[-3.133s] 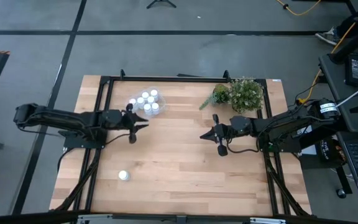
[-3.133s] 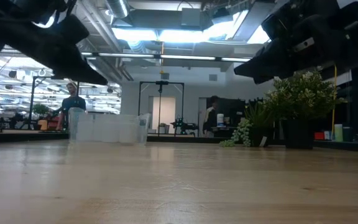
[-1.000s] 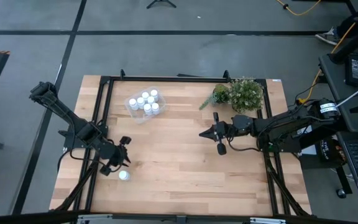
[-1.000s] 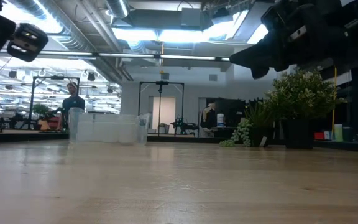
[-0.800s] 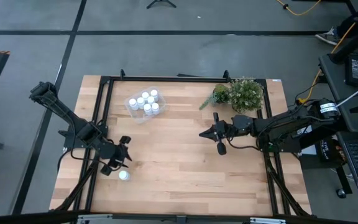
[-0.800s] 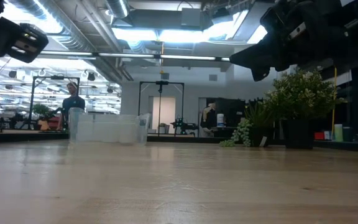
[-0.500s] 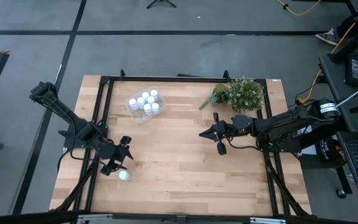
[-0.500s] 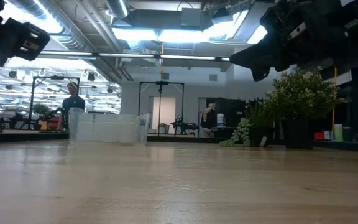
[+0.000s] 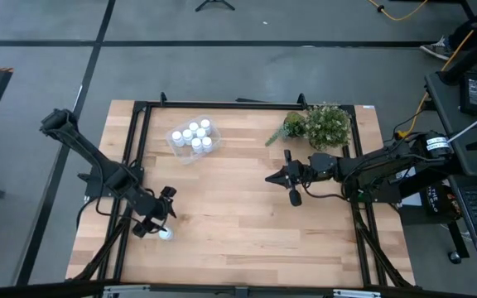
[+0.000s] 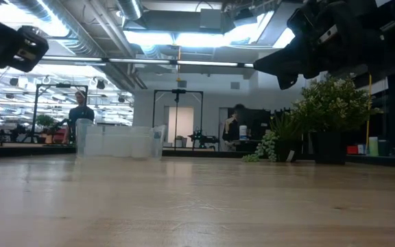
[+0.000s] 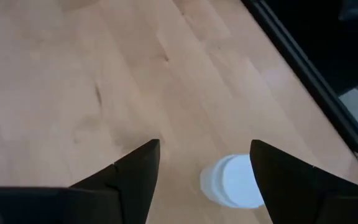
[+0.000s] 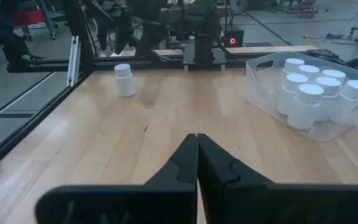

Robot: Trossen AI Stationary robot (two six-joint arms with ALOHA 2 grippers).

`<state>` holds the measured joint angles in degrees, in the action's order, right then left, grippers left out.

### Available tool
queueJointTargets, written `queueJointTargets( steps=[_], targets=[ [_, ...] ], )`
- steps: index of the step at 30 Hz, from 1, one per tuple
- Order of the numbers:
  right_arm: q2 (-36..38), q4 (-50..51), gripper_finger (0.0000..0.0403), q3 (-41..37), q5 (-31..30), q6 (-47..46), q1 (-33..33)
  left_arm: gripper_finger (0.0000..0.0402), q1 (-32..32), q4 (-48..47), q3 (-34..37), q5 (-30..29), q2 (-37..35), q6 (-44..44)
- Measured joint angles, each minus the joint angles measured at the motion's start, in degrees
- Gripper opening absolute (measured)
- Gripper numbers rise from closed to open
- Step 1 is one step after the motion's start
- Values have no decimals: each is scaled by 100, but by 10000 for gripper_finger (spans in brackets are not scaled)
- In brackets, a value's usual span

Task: Pick and place pill bottles into a basket
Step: Put the white medicine bottle into the transparent bin

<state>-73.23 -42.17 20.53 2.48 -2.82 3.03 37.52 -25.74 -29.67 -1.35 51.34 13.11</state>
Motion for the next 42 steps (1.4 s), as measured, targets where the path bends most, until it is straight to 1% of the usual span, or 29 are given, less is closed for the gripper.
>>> queueJointTargets(
  steps=[8, 14, 20, 22, 25, 29, 34, 42],
  targets=[
    [0, 0, 3, 0, -1, 10, 0, 242, 382, 472, 0, 289, 576, 19],
    [0, -9, 3, 0, -2, 1, 0, 242, 599, 453, 0, 272, 735, 115],
    [0, -13, 3, 0, -2, -8, 0, 242, 748, 217, 0, 228, 823, 116],
    [0, -15, 3, 0, -2, -10, 0, 242, 787, 115, 0, 126, 839, 115],
    [0, -20, 3, 0, -2, -12, 0, 242, 788, 23, 0, -56, 861, 115],
    [0, -35, 3, 0, -2, -14, 0, 242, 789, 14, 0, -159, 861, 115],
    [0, -32, 3, 1, -2, -17, 2, 242, 787, -2, 4, -166, 890, 115],
    [0, -26, 3, 0, -2, -10, 2, 242, 789, 25, 13, -150, 1286, 115]
  ],
)
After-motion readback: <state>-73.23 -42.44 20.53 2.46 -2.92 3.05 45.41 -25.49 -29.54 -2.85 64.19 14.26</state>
